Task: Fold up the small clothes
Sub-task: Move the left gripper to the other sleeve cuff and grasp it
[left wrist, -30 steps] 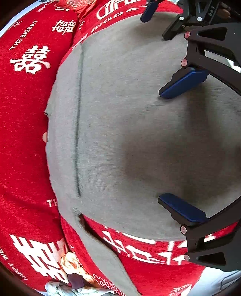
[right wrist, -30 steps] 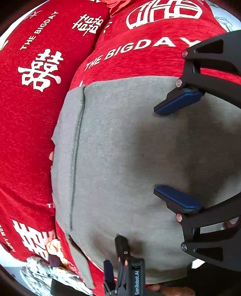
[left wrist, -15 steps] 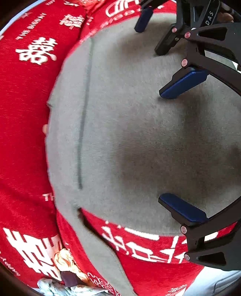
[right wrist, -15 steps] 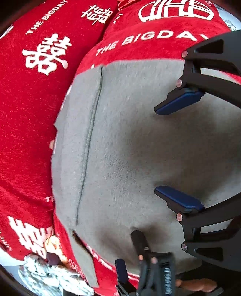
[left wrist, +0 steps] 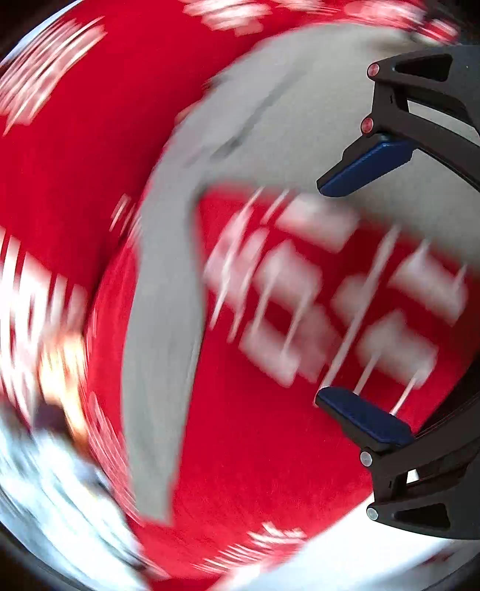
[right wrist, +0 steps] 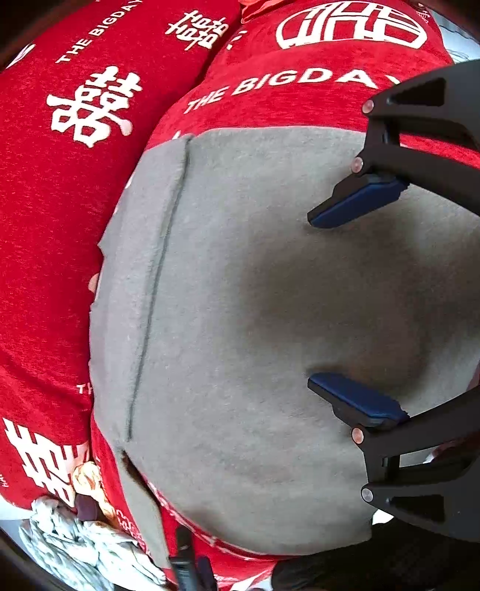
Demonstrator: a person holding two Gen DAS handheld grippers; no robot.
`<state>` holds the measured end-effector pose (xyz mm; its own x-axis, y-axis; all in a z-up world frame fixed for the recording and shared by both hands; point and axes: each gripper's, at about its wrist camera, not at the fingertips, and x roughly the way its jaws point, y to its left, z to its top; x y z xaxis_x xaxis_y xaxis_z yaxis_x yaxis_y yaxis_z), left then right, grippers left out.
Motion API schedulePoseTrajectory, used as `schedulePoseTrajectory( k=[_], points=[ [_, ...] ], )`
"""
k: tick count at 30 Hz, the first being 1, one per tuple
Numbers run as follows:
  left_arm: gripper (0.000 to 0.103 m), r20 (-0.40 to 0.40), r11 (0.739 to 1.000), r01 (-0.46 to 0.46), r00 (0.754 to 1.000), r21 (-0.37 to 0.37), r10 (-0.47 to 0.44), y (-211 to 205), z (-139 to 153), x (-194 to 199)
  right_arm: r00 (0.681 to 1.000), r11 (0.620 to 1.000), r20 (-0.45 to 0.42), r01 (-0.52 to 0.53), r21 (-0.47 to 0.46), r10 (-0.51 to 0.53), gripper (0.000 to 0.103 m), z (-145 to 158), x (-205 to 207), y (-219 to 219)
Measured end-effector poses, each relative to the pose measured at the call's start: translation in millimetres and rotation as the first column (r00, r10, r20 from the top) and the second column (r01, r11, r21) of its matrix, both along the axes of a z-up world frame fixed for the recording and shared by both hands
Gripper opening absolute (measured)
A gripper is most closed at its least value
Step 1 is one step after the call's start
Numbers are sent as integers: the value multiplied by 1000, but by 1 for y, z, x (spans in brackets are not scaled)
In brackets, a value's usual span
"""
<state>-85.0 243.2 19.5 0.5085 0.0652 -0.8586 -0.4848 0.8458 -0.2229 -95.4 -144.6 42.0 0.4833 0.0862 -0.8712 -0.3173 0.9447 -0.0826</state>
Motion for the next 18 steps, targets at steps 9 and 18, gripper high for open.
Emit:
schedulePoseTrajectory(
  k=[9,18],
  points=[
    [103,48,899,-412,905,-145,422,162,-19,14,995,996,24,-94,-9,94,83,11,29,64],
    [102,63,909,-417,907,-15,417,176,-20,72,990,990,-14,-137,-39,137,83,-1,50,103]
  ],
)
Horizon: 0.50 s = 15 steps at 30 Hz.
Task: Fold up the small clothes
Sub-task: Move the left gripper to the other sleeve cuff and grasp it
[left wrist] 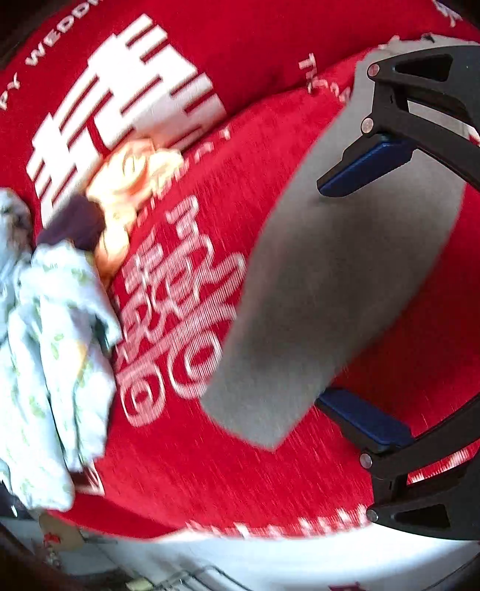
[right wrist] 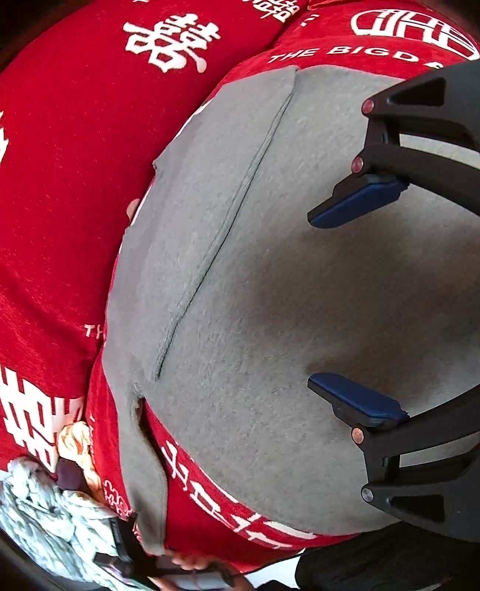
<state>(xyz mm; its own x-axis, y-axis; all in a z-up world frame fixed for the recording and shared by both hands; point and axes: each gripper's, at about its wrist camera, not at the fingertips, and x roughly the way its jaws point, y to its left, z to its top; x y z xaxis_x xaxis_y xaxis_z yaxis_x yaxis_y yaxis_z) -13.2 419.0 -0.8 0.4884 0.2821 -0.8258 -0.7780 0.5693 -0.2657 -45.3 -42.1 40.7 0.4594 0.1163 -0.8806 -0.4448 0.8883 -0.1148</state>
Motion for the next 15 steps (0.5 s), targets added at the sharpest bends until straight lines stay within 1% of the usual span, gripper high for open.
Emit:
schedulePoseTrajectory(
  k=[1,2,3,4,5,6,10,13,15],
  points=[
    [101,25,1000,6,1000,-9,-6,2,2,1,1000,1000,-1,2,-4,-2,83,0,3,2],
    [80,40,1000,5,999,-8,-5,4,4,-3,1000,1000,0,4,-8,-4,83,1,7,4],
    [61,41,1000,-1,999,13,0,3,6,-3,1000,1000,3,6,-11,-6,83,3,12,5],
    [25,43,1000,10,999,10,-10,3,7,-2,1000,1000,7,7,-12,-7,83,5,17,7],
    [15,66,998,37,997,-50,-33,6,2,-2,1000,1000,11,8,-12,-8,83,7,22,9],
    [15,89,997,33,996,-74,-26,10,1,-3,1000,1000,16,8,-9,-8,83,11,27,10],
    [13,153,995,15,988,-103,1,15,7,-17,999,1000,49,-5,11,4,83,24,56,24],
    [13,187,997,21,982,-79,-6,10,19,-26,998,999,56,-16,39,13,83,27,87,48],
    [13,198,999,46,979,-29,-39,-1,32,-26,998,998,54,-21,52,18,83,25,109,68]
  ],
)
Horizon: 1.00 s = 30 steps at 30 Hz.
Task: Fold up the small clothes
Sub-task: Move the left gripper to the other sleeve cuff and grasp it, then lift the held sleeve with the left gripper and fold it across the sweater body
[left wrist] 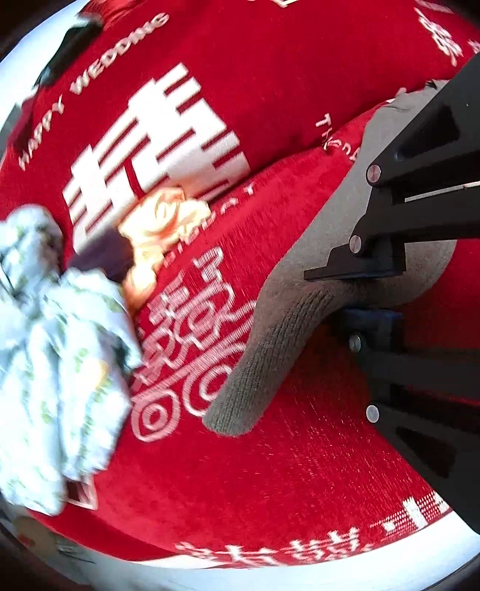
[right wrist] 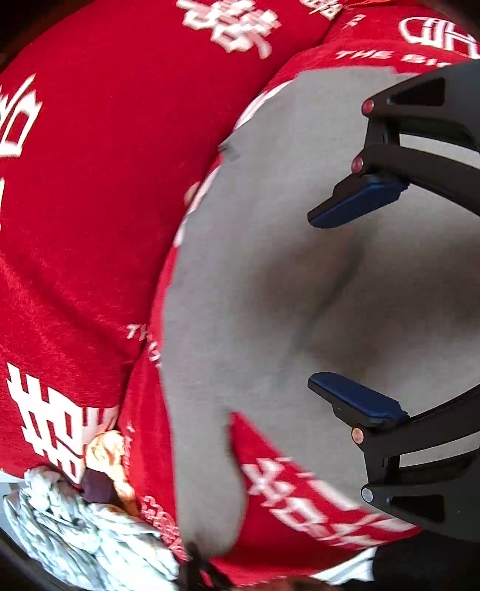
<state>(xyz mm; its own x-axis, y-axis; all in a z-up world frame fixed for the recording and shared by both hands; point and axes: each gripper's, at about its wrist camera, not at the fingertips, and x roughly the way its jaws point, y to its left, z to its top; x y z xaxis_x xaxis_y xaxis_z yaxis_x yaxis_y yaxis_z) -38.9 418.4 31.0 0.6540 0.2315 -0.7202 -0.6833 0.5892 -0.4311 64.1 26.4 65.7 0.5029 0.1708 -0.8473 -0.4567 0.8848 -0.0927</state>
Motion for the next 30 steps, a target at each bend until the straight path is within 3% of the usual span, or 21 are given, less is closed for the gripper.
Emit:
schedulePoseTrajectory(
  k=[3,9,11,13,14,19,22,30],
  points=[
    [13,6,997,28,1000,75,-29,-15,19,0,1000,1000,-4,-4,-12,4,83,-11,34,37],
    [13,13,990,64,998,127,-67,-26,44,2,998,984,-29,42,-174,-48,83,-62,75,102],
    [13,8,989,76,997,130,-77,-27,47,5,1000,990,-13,15,-139,-17,83,-62,70,118],
    [13,-3,987,88,996,136,-88,-30,51,11,984,995,-144,-103,-11,101,82,-60,62,133],
    [13,-14,985,97,995,139,-96,-32,52,15,980,992,-153,-121,45,126,81,-55,56,133],
    [13,-88,972,154,986,175,-140,-48,60,31,998,998,-42,-54,38,56,81,-30,38,97],
    [13,-112,965,190,979,179,-172,-63,64,42,999,996,-48,17,92,-12,81,-21,28,47],
    [13,-169,935,280,954,218,-246,-121,82,80,990,986,-38,136,91,-133,81,-14,9,-49]
  ],
)
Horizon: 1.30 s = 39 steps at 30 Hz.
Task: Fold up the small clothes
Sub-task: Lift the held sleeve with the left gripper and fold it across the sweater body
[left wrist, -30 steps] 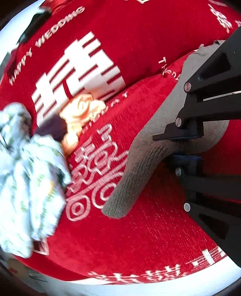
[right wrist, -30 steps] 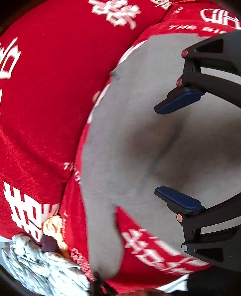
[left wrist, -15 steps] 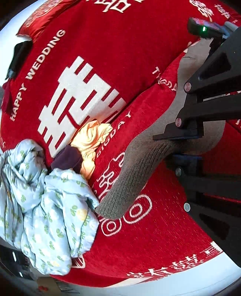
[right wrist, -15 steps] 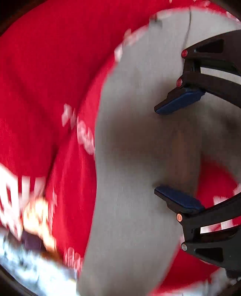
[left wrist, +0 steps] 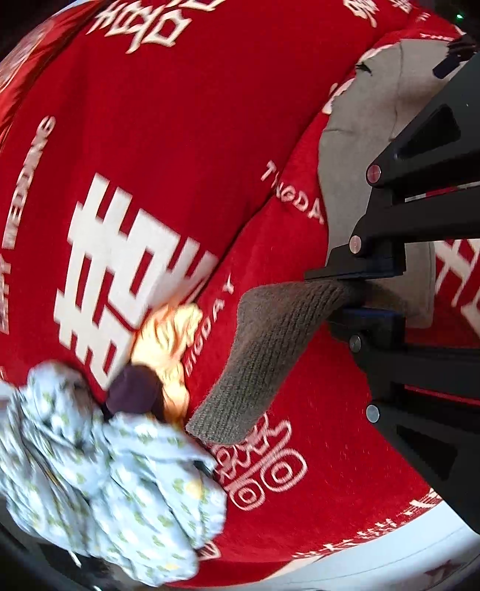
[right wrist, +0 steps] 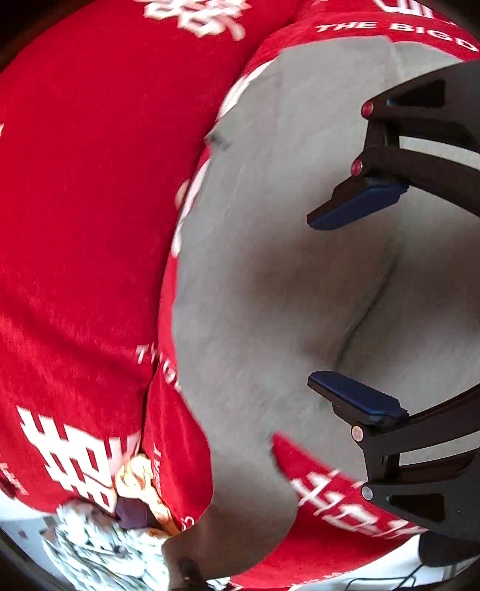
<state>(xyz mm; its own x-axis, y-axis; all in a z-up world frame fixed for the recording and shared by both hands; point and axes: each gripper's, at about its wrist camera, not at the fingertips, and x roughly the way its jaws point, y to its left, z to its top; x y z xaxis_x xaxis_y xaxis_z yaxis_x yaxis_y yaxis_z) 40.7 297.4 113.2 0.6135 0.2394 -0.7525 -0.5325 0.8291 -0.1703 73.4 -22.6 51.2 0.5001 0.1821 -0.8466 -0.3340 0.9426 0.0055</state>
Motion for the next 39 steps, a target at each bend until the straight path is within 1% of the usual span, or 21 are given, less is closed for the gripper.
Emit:
schedulePoseTrajectory(
  k=[6,11,15,24,28,31,39],
  points=[
    [13,-58,995,88,995,36,-86,-66,6,30,999,999,12,37,-21,-37,81,0,-21,-45],
    [13,-112,980,177,980,89,-167,-132,-1,48,998,998,23,55,-29,-54,81,-3,-46,-81],
    [13,-142,969,224,968,107,-209,-174,-3,59,997,997,34,69,-15,-69,81,-2,-62,-106],
    [13,-143,941,306,947,143,-287,-250,15,73,987,988,52,149,39,-151,81,6,-66,-157],
    [13,-154,925,349,932,148,-327,-285,18,79,980,980,55,189,61,-192,81,9,-65,-180],
    [13,-166,908,386,918,161,-360,-313,16,82,974,974,61,212,74,-217,81,10,-65,-196],
    [13,-223,865,474,872,166,-435,-382,-4,85,963,961,54,256,106,-263,81,5,-66,-236]
  ],
)
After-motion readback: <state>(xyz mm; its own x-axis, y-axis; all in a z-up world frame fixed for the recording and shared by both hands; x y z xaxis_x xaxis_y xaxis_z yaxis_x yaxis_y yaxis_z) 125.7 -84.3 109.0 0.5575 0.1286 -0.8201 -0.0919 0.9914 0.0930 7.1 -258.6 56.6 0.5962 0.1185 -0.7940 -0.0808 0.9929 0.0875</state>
